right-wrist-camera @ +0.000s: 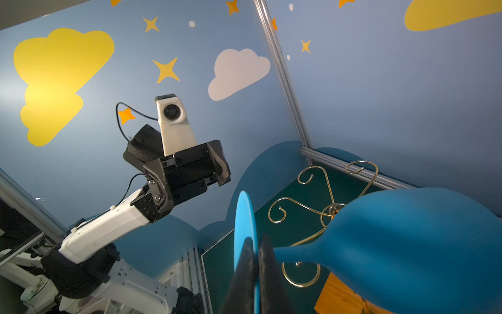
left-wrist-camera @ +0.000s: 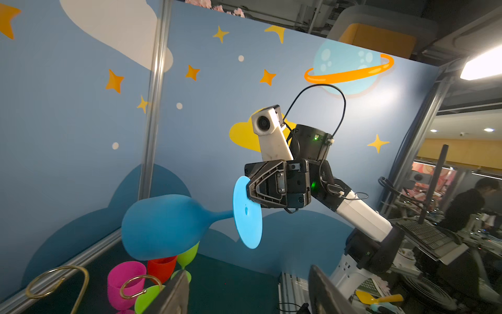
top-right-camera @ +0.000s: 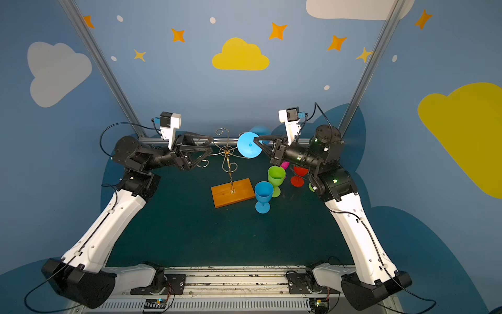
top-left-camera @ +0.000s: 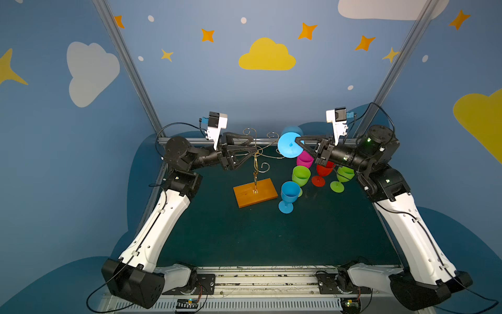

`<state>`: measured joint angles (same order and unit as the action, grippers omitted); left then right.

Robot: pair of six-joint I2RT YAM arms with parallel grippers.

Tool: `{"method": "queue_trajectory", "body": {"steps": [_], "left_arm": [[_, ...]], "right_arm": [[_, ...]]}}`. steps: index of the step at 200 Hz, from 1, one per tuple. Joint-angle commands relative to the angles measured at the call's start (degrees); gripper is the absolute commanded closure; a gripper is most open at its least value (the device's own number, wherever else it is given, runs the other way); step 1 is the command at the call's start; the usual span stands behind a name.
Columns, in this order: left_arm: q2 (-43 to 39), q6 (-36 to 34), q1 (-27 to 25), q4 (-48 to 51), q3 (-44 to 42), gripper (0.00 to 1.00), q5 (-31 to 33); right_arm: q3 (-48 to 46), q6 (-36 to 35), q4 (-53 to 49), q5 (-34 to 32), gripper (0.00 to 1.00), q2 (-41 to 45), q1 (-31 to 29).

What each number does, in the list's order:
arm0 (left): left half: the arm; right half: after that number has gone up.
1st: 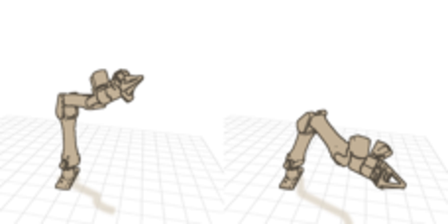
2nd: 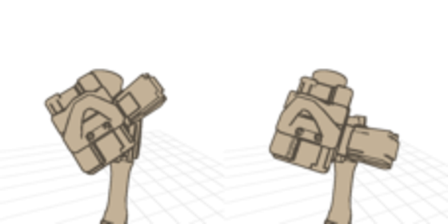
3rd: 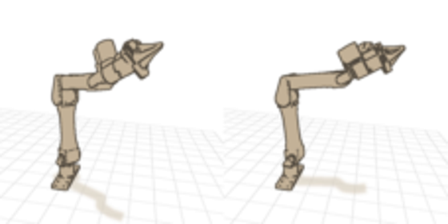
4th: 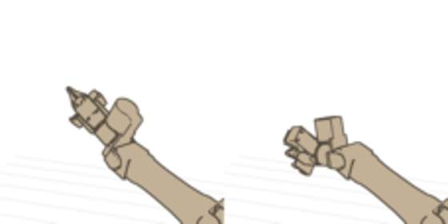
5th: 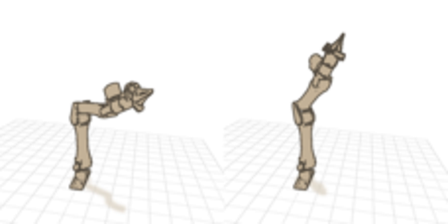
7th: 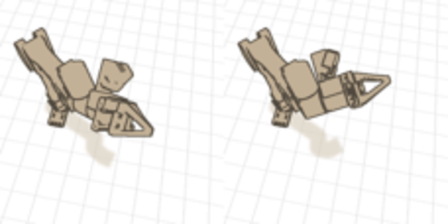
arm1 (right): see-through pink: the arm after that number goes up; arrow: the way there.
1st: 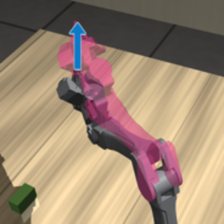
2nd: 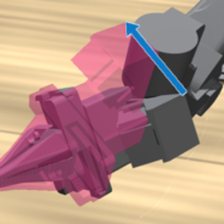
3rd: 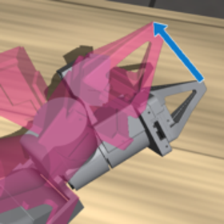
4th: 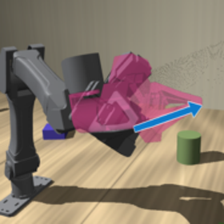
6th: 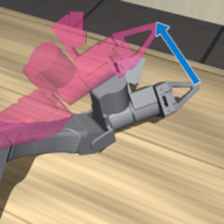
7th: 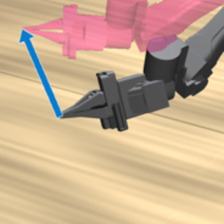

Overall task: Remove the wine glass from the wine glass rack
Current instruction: 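Bring the blue glass toward the left gripper while the left gripper reaches toward it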

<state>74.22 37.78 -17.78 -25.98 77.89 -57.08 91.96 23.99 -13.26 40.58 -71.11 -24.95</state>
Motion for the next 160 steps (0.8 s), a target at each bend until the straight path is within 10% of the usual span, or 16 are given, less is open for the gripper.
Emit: {"method": "queue_trajectory", "body": {"steps": [1, 54, 160], "left_arm": [[1.42, 1.06, -2.73, -1.41, 2.68, 0.32, -3.48], [5.75, 2.18, -5.94, -0.97, 4.81, 0.35, -1.79], [7.86, 5.90, -7.05, -1.65, 5.28, 0.97, -1.13]], "right_arm": [[1.73, -2.64, -0.29, 0.22, 1.00, 0.81, -1.38], [1.99, -3.17, 0.49, -0.22, 1.00, -0.88, -5.00], [2.52, -6.21, -1.32, -2.76, 1.00, -1.98, -8.47]]}}
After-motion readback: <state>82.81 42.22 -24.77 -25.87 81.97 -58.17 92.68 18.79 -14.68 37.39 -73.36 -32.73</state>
